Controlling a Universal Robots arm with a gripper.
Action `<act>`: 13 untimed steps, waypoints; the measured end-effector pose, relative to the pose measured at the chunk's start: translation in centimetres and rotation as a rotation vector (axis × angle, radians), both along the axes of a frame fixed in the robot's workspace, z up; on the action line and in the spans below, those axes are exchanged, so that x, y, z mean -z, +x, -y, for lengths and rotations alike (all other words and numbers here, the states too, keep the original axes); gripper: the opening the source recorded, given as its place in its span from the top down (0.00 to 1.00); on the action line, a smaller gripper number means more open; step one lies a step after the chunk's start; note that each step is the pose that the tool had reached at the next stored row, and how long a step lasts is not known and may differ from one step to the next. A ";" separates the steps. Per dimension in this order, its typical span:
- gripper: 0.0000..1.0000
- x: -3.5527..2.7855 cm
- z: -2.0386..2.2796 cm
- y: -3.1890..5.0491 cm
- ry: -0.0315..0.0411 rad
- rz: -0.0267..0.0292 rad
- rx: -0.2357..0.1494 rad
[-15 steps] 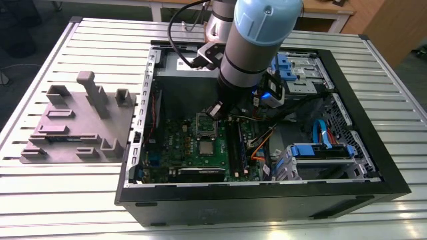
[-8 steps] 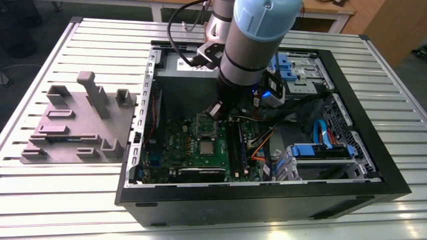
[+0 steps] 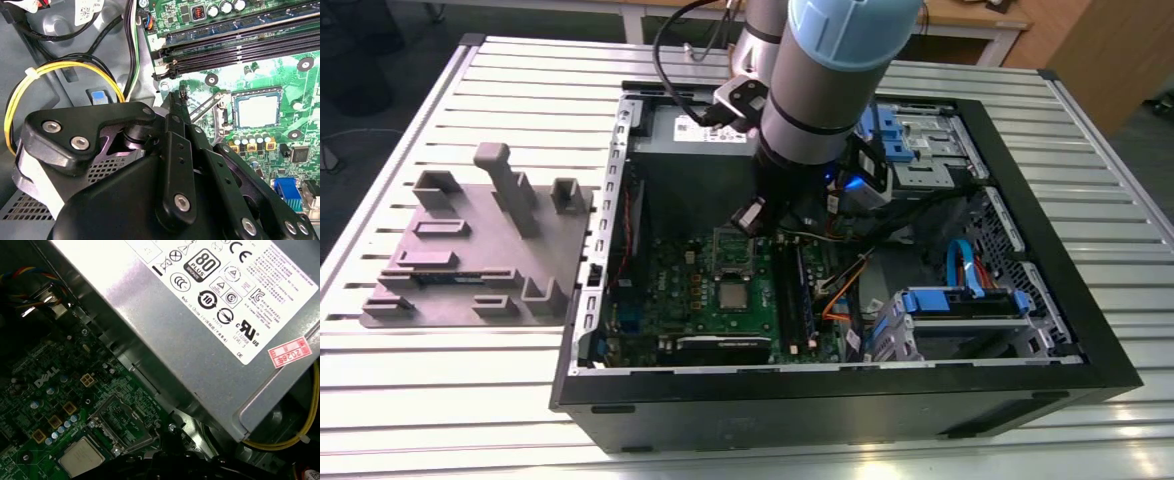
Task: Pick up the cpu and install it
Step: 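Close the cpu cover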
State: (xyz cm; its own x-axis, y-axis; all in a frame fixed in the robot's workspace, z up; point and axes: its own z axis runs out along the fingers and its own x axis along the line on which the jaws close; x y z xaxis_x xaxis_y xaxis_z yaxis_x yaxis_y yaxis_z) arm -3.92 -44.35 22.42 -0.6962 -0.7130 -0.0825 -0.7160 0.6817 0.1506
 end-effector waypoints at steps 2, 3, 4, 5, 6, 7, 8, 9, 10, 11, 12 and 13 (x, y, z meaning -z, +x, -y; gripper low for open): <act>0.90 -0.14 0.00 -0.02 -0.0033 0.0000 0.000; 0.90 -0.20 0.00 -0.03 -0.0055 0.0000 -0.001; 0.90 -0.25 0.00 -0.03 -0.0077 0.0000 -0.002; 0.90 -0.30 0.01 -0.04 -0.0096 -0.0001 -0.002; 0.90 -0.34 0.01 -0.05 -0.0112 -0.0001 -0.003; 0.90 -0.38 0.00 -0.05 -0.0124 0.0000 -0.004; 0.90 -0.42 0.00 -0.05 -0.0134 -0.0001 -0.004; 0.90 -0.46 0.00 -0.05 -0.0139 -0.0001 -0.004; 0.90 -0.49 0.00 -0.06 -0.0143 0.0000 -0.004; 0.90 -0.49 0.00 -0.06 -0.0142 0.0001 -0.004; 0.90 -0.49 0.00 -0.06 -0.0143 0.0001 -0.004; 0.90 -0.50 0.00 -0.06 -0.0143 0.0000 -0.004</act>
State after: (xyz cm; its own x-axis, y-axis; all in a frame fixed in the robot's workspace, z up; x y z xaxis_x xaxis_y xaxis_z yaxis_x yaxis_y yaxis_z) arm -3.98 -44.36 22.91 -0.6931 -0.7172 -0.0723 -0.7190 0.6806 0.1408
